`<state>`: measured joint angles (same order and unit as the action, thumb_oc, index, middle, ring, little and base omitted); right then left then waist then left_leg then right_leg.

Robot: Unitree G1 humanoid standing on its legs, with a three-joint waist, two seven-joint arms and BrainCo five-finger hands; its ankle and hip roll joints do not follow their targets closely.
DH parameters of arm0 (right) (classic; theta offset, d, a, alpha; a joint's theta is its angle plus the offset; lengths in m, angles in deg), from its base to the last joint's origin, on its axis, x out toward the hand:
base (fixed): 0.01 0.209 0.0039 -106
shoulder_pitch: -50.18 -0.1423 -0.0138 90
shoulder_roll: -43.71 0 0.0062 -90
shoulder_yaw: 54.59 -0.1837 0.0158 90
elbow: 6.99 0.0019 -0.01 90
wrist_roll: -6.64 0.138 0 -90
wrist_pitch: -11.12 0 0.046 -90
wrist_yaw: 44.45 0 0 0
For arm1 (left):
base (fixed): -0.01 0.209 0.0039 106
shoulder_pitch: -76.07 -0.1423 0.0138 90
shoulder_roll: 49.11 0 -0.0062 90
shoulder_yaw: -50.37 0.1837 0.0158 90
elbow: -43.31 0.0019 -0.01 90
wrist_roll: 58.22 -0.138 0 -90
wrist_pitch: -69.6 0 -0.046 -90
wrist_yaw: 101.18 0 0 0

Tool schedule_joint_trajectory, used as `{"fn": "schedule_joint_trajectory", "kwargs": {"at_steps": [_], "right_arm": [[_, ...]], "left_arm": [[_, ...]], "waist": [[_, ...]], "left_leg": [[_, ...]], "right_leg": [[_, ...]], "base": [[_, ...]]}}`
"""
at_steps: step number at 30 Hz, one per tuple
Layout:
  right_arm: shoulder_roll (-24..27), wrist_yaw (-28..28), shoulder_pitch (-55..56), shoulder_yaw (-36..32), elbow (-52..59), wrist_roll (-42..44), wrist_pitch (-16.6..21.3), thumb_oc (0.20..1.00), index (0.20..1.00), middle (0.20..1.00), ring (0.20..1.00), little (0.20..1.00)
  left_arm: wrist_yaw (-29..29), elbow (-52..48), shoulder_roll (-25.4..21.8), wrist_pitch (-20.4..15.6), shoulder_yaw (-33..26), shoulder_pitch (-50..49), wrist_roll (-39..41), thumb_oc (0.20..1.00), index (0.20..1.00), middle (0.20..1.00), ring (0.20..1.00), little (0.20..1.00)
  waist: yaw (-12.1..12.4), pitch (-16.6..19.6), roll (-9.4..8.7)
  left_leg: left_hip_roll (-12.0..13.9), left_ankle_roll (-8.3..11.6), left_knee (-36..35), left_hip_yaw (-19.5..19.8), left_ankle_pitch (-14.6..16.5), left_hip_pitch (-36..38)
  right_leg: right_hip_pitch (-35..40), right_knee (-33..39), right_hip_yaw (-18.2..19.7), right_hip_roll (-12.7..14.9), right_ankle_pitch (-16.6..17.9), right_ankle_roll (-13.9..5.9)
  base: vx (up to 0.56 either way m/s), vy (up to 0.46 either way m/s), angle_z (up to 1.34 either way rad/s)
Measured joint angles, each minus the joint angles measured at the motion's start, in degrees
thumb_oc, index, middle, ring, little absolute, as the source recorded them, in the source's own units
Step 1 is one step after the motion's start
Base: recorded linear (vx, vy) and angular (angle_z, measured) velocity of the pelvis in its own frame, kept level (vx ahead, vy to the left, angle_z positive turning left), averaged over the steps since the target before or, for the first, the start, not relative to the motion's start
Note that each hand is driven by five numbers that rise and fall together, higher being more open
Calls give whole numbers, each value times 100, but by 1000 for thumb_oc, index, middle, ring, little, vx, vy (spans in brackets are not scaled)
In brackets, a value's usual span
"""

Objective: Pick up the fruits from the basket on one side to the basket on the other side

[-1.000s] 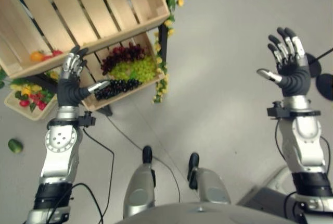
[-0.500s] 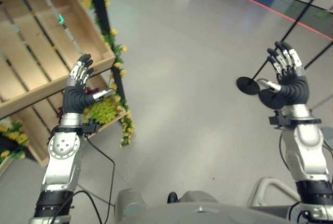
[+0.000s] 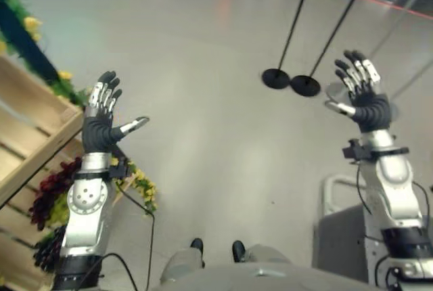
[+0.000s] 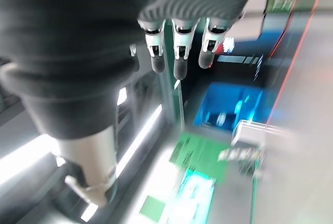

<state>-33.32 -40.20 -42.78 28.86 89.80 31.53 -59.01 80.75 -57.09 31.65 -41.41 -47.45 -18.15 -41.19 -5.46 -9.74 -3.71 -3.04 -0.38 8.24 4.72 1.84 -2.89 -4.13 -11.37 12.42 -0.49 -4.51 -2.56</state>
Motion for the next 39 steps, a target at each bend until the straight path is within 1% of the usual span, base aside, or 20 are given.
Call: {"fn": "schedule_joint_trajectory", "kwargs": {"at_steps": [2, 5, 8, 9, 11, 14, 15, 16, 19, 21, 22, 23, 25, 27, 31, 35, 36, 37, 38, 39], "right_arm": [[-75, -44, 45, -53, -1, -55, 0, 1000, 1000, 1000, 1000, 1000], [-116, -103, 66, -56, -2, -101, -3, 1000, 1000, 1000, 1000, 1000], [-133, -128, 197, -113, 3, -195, -5, 1000, 1000, 1000, 1000, 1000], [-144, -149, 181, -119, 3, -214, -11, 1000, 1000, 1000, 1000, 1000], [-141, -187, 157, -188, -1, -267, -10, 1000, 1000, 1000, 1000, 1000], [-138, -328, 84, -212, -31, -308, -4, 1000, 1000, 1000, 1000, 1000], [-135, -360, 48, -212, -48, -343, -10, 1000, 1000, 1000, 1000, 1000], [-154, -419, 29, -183, -34, -398, -9, 1000, 1000, 1000, 1000, 1000], [-139, -565, -32, -184, -64, -423, -6, 1000, 1000, 1000, 1000, 1000], [-130, -618, -39, -177, -58, -457, -5, 1000, 1000, 1000, 1000, 1000], [-112, -625, -47, -170, -49, -502, -6, 1000, 1000, 1000, 1000, 1000], [-99, -624, -56, -167, -42, -530, -4, 1000, 1000, 1000, 1000, 1000], [-101, -612, -183, -152, -34, -586, -10, 1000, 1000, 1000, 1000, 1000], [-79, -617, -291, -153, -93, -626, -35, 1000, 1000, 1000, 1000, 1000], [173, -681, -237, -265, -87, -621, -38, 1000, 1000, 1000, 1000, 1000], [244, -692, -138, -305, -78, -619, -30, 1000, 1000, 1000, 1000, 1000], [104, -696, -141, -297, -43, -618, -10, 1000, 1000, 1000, 1000, 1000], [120, -697, -120, -296, -48, -612, -8, 1000, 1000, 1000, 1000, 1000], [109, -687, -115, -293, -97, -591, -4, 1000, 1000, 1000, 1000, 1000], [61, -698, -123, -276, -93, -526, -3, 1000, 1000, 1000, 1000, 1000]], "left_arm": [[-10, -4, -6, -7, 4, 61, -4, 1000, 1000, 1000, 1000, 1000], [-14, 2, 2, -21, 8, 96, -3, 1000, 1000, 1000, 1000, 1000], [-21, 25, 9, -36, 47, 315, -5, 1000, 1000, 1000, 1000, 1000], [-20, 15, 4, -50, 46, 328, -6, 1000, 1000, 1000, 1000, 1000], [-19, 23, 22, -71, 52, 361, -9, 1000, 1000, 1000, 1000, 1000], [15, 22, 28, -83, 63, 379, -15, 1000, 1000, 1000, 1000, 1000], [45, 19, 34, -89, 63, 387, -34, 1000, 1000, 1000, 1000, 1000], [76, 19, -52, -88, 15, 439, -53, 1000, 1000, 1000, 1000, 1000], [194, 28, -6, -82, 8, 551, -57, 1000, 1000, 1000, 1000, 1000], [268, -4, 1, -107, -4, 591, -57, 1000, 1000, 1000, 1000, 1000], [270, -46, -11, -106, -17, 566, -55, 1000, 1000, 1000, 1000, 1000], [273, -125, -24, -105, -18, 522, -53, 1000, 1000, 1000, 1000, 1000], [289, -375, -67, -164, -56, 475, -49, 1000, 1000, 1000, 1000, 1000], [262, -414, -10, -204, -16, 473, -53, 1000, 1000, 1000, 1000, 1000], [256, -407, 46, -195, 12, 533, -51, 1000, 1000, 1000, 1000, 1000], [258, -399, 57, -187, 131, 715, -51, 1000, 1000, 1000, 1000, 1000], [249, -369, 75, -183, 289, 805, -52, 1000, 1000, 1000, 1000, 1000], [248, -367, 95, -183, 296, 806, -51, 1000, 1000, 1000, 1000, 1000], [259, -355, 145, -180, 280, 854, -50, 1000, 1000, 1000, 1000, 1000], [272, -353, 225, -178, 307, 760, -48, 1000, 1000, 1000, 1000, 1000]], "waist": [[-142, 3, -2], [-136, -14, 38], [-395, -22, 48], [-283, -27, 68], [-366, -27, 67], [-343, -56, 103], [-276, -84, 139], [-156, -134, 160], [-34, -242, 267], [85, -266, 292], [118, -256, 273], [212, -241, 247], [367, -189, 159], [308, -161, 312], [-86, -81, 368], [-329, -61, 365], [-217, -36, 312], [-259, -14, 302], [-196, -18, 217], [0, -23, 186]], "left_leg": [[-27, -54, -91, -225, -14, 95], [-9, -117, -172, -444, 10, 180], [-80, -184, -164, -734, 97, 273], [-2, -202, -227, -833, 98, 310], [-36, -239, -267, -1090, 124, 360], [-44, -292, -334, -1567, 139, 348], [29, -321, -349, -1872, 143, 333], [137, -327, -280, -2246, 181, 303], [383, -283, -216, -2588, 224, 332], [628, -147, -32, -2738, 340, 345], [793, -20, 48, -2978, 337, 431], [879, 57, 49, -3144, 350, 481], [888, 240, 90, -3144, 348, 495], [977, 299, -6, -2927, 357, 562], [1261, 398, 33, -2979, 394, 660], [1372, 435, 209, -2984, 391, 630], [1697, 519, 1189, -3137, 410, 368], [1764, 564, 1347, -3101, 347, 326], [1907, 788, 2073, -2770, 220, 210], [2079, 738, 2720, -2506, 203, 44]], "right_leg": [[-21, 14, 149, 32, 29, -46], [-21, 51, 295, 48, 40, -119], [-32, 142, 520, 33, 185, -216], [-13, 171, 611, 53, 217, -269], [-126, 278, 676, 83, 322, -268], [-387, 409, 741, 172, 427, -463], [-484, 464, 396, 357, 409, -442], [-734, 439, -437, 617, 345, -385], [-914, -505, -2985, 1470, 172, -283], [-689, -1134, -3320, 1595, -20, -406], [-453, -1654, -3843, 1764, -205, -269], [-357, -1881, -3997, 1775, -249, -258], [-95, -1085, -3524, 1308, -607, -88], [-134, -666, -3125, 857, -499, 131], [-219, -606, -2742, 474, -435, 331], [-227, -613, -2680, 346, -484, 399], [-97, -462, -2506, 254, -408, 596], [-79, -448, -2542, 175, -414, 602], [-48, -479, -2416, 7, -591, 780], [131, -454, -2123, -54, -504, 887]], "base": [[-41, 171, -52], [-30, 133, -52], [-97, 200, -46], [-73, 92, -78], [-116, 136, -83], [-133, 66, -89], [-179, 7, -146], [-220, 27, -142], [-139, 6, -100], [-82, -42, -68], [-52, -138, -58], [-4, -180, -104], [69, -187, -114], [101, -185, -108], [89, -224, -83], [95, -239, -25], [195, -377, -66], [190, -386, -79], [91, -122, -76], [33, -42, -100]]}}
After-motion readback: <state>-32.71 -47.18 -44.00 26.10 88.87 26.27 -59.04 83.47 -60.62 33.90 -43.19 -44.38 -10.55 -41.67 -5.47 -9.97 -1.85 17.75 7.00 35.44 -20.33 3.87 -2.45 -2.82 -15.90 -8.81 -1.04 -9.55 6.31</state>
